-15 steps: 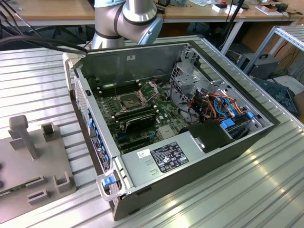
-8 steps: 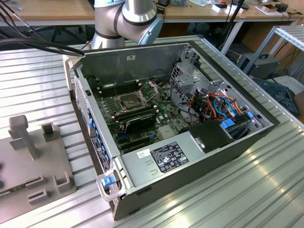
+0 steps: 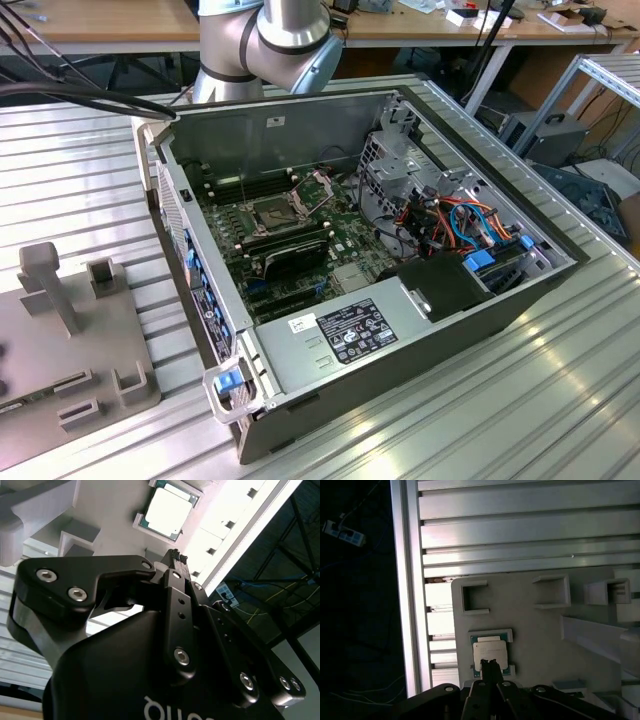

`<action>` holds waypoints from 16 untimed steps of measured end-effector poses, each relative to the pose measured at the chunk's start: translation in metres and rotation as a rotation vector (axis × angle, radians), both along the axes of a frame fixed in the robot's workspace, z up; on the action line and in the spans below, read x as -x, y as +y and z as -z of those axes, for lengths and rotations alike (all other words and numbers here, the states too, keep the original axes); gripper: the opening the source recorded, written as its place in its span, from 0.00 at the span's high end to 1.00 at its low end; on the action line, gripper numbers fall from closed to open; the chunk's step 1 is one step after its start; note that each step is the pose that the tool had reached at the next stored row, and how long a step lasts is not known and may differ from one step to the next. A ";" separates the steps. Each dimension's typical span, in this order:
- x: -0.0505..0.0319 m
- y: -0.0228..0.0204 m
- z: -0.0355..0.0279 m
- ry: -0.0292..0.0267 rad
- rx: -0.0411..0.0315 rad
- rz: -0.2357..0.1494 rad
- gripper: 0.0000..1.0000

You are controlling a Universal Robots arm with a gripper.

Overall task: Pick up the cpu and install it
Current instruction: 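Pick up the cpu and move it towards the insertion slot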

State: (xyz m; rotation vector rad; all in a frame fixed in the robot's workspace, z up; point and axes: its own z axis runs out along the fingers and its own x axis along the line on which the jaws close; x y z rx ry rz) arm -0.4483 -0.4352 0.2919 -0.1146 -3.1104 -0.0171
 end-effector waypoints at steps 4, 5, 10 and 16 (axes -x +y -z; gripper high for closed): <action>0.0000 0.0000 0.0000 0.0000 0.0000 0.000 0.89; 0.0000 0.0000 0.0000 0.0000 0.0000 0.000 0.89; 0.0000 0.0000 0.0000 0.0000 0.0000 0.000 0.89; 0.0000 0.0000 0.0001 0.0000 0.0000 0.000 0.64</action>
